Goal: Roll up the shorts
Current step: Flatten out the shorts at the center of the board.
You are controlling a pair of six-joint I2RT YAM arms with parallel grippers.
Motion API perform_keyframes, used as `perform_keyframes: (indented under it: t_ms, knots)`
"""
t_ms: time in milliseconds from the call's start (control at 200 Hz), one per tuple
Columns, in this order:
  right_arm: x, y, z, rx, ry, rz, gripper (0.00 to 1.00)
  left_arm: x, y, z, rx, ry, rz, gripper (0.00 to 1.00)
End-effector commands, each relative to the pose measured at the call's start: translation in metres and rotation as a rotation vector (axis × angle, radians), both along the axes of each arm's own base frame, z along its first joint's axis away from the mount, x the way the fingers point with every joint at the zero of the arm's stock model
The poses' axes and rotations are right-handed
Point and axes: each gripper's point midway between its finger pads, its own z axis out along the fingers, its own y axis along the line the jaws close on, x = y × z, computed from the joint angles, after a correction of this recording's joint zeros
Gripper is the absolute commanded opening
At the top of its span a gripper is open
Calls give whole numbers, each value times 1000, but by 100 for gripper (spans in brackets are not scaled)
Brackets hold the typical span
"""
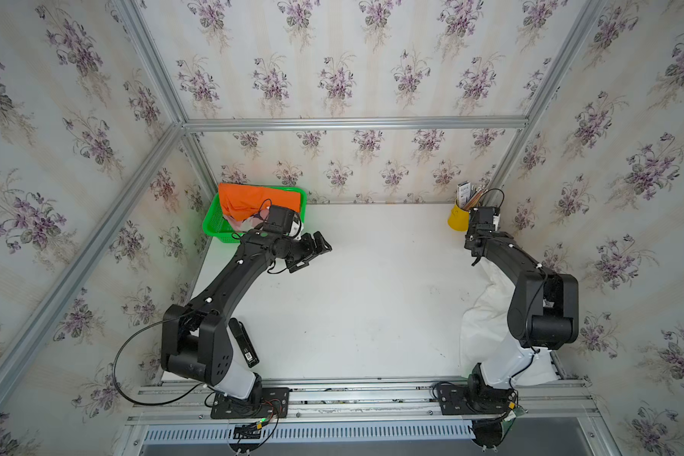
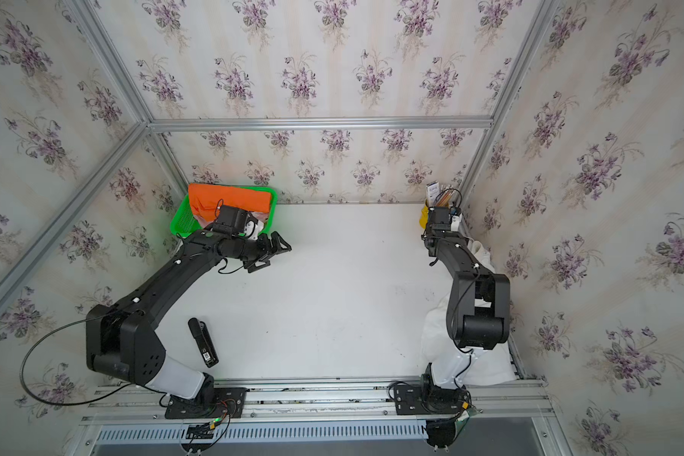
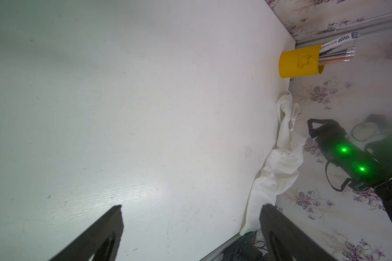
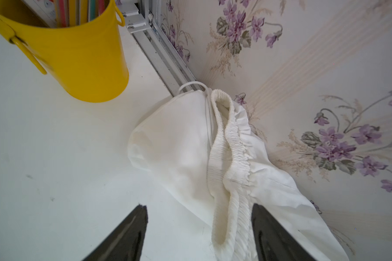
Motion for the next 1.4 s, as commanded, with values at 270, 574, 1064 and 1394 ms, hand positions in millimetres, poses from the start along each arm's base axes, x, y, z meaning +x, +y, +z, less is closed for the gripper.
perform_keyframes:
  t_ms: [270,574,1064,1394]
  knots:
    - [-34,-21,-42,-25,106,-77,19,3,-12,-2,13,3,-39,94]
    - [-11,105,23,410,-81,309,0,-1,11,20,99,-131,24,96]
    - [-112,439,198,862,-115,1370,0,-21,67,42,285,-262,122,97]
    - [-122,392,106,711,51,1183,0,-53,39,20,157,-210,-62,94]
